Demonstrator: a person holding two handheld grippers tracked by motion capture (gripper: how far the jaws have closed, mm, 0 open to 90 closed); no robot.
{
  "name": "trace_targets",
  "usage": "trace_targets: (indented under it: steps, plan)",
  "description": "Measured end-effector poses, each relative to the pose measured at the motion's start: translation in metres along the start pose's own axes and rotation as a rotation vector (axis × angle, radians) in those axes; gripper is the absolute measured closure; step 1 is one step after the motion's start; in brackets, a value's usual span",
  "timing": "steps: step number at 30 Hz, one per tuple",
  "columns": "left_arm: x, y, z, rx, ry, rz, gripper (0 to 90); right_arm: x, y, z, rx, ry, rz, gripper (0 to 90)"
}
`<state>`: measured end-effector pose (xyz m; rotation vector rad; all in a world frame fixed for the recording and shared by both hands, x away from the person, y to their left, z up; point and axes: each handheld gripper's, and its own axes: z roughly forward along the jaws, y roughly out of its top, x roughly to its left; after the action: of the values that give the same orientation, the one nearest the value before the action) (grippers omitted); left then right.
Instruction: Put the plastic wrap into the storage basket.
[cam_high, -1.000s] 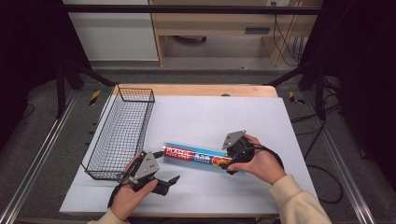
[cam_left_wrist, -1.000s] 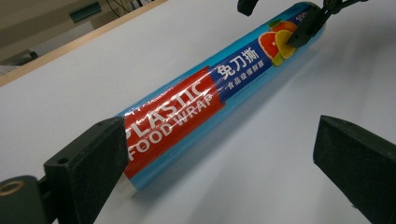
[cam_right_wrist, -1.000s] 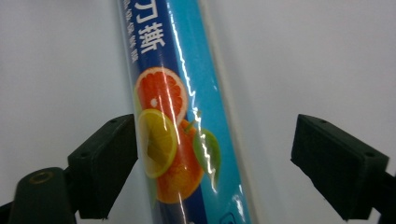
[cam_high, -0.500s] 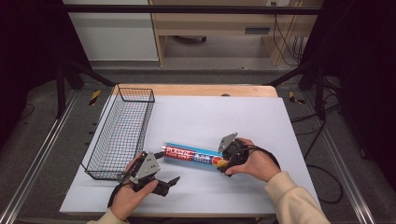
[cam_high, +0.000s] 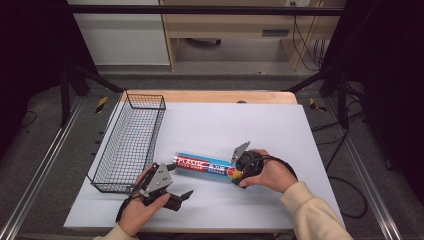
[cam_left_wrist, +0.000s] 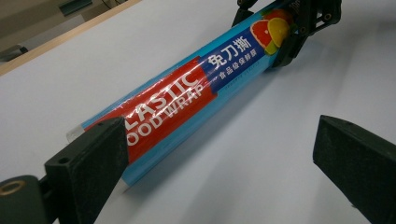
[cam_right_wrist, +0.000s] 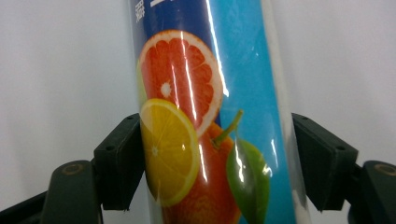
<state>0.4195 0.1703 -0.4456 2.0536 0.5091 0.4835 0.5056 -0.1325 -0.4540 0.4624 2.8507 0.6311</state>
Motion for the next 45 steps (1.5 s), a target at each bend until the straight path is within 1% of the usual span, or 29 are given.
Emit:
trace_targets:
  steps: [7, 10, 12, 13, 15, 16, 17, 18, 19, 21, 22, 24, 25, 27, 28, 29, 30, 31, 32, 34, 35, 36, 37, 39, 40, 43, 45]
  plan:
    - [0.0, 0.0, 0.0, 0.003, -0.001, 0.002, 3.6, 0.001, 0.002, 0.001, 0.027, -0.006, -0.005, 28.9]
    - [0.0, 0.001, -0.001, 0.003, -0.001, 0.005, 3.7, 0.004, 0.002, 0.001, 0.022, -0.019, -0.021, 29.9]
    - [0.001, 0.002, -0.002, 0.003, -0.001, 0.011, 4.0, 0.005, 0.002, 0.0, 0.019, -0.029, -0.046, 30.4]
    - [0.001, 0.002, -0.002, 0.003, -0.001, 0.011, 4.0, 0.005, 0.002, 0.0, 0.019, -0.029, -0.046, 30.4]
    - [0.001, 0.004, -0.003, 0.002, -0.005, 0.014, 4.0, 0.008, 0.003, -0.003, 0.012, -0.052, -0.072, 30.7]
    - [0.001, 0.009, -0.005, 0.012, -0.001, 0.048, 4.0, 0.009, 0.003, -0.005, 0.013, -0.066, -0.087, 30.7]
    - [0.001, 0.013, -0.006, 0.018, -0.001, 0.07, 4.1, 0.009, 0.003, -0.008, 0.017, -0.075, -0.094, 30.7]
    - [0.002, 0.017, -0.006, 0.028, -0.007, 0.084, 4.2, 0.009, 0.002, -0.012, 0.021, -0.077, -0.103, 30.7]
    - [0.004, 0.022, -0.005, 0.045, -0.016, 0.105, 4.2, 0.008, 0.002, -0.017, 0.025, -0.081, -0.114, 30.7]
    - [0.007, 0.033, -0.003, 0.059, -0.011, 0.136, 4.2, 0.006, 0.002, -0.026, 0.022, -0.088, -0.131, 30.7]
    - [0.009, 0.039, -0.001, 0.064, -0.016, 0.146, 4.2, 0.005, 0.001, -0.031, 0.023, -0.099, -0.149, 30.7]
    - [0.012, 0.052, 0.003, 0.069, -0.018, 0.162, 4.2, 0.003, 0.001, -0.042, 0.024, -0.099, -0.159, 30.7]
    - [0.013, 0.059, 0.005, 0.072, -0.018, 0.172, 4.2, 0.002, 0.001, -0.048, 0.024, -0.106, -0.172, 30.7]
    - [0.015, 0.072, 0.011, 0.088, -0.022, 0.207, 4.1, 0.001, 0.002, -0.058, 0.028, -0.114, -0.194, 30.7]
    - [0.016, 0.078, 0.014, 0.096, -0.024, 0.223, 4.2, 0.001, 0.002, -0.063, 0.035, -0.122, -0.198, 30.7]
    - [0.016, 0.078, 0.014, 0.096, -0.024, 0.223, 4.1, 0.001, 0.002, -0.063, 0.035, -0.122, -0.198, 30.7]
    - [0.017, 0.084, 0.017, 0.1, -0.024, 0.236, 4.1, 0.001, 0.003, -0.072, 0.047, -0.133, -0.221, 30.7]
    - [0.018, 0.094, 0.022, 0.111, -0.031, 0.265, 4.0, 0.0, 0.003, -0.076, 0.053, -0.132, -0.23, 30.7]
    - [0.018, 0.099, 0.024, 0.12, -0.031, 0.282, 4.0, 0.0, 0.002, -0.08, 0.052, -0.136, -0.241, 30.7]
    - [0.019, 0.105, 0.027, 0.131, -0.034, 0.297, 4.0, -0.001, 0.001, -0.086, 0.049, -0.134, -0.249, 30.7]
    - [0.019, 0.105, 0.027, 0.131, -0.034, 0.297, 4.1, -0.001, 0.001, -0.086, 0.049, -0.134, -0.249, 30.7]
    - [0.018, 0.109, 0.031, 0.14, -0.042, 0.308, 4.2, -0.001, 0.0, -0.091, 0.052, -0.137, -0.257, 30.7]
    - [0.018, 0.109, 0.031, 0.14, -0.042, 0.308, 4.2, -0.001, 0.0, -0.093, 0.049, -0.138, -0.257, 30.7]
    - [0.016, 0.113, 0.038, 0.164, -0.059, 0.331, 4.2, 0.0, 0.0, -0.095, 0.045, -0.129, -0.261, 30.7]
    - [0.015, 0.113, 0.04, 0.176, -0.067, 0.341, 4.3, 0.0, 0.001, -0.096, 0.045, -0.13, -0.272, 30.7]
    - [0.013, 0.114, 0.047, 0.223, -0.08, 0.383, 5.3, 0.003, 0.004, -0.099, 0.049, -0.12, -0.283, 30.8]
    - [0.011, 0.113, 0.052, 0.246, -0.089, 0.396, 5.8, 0.003, 0.007, -0.102, 0.046, -0.114, -0.297, 30.8]
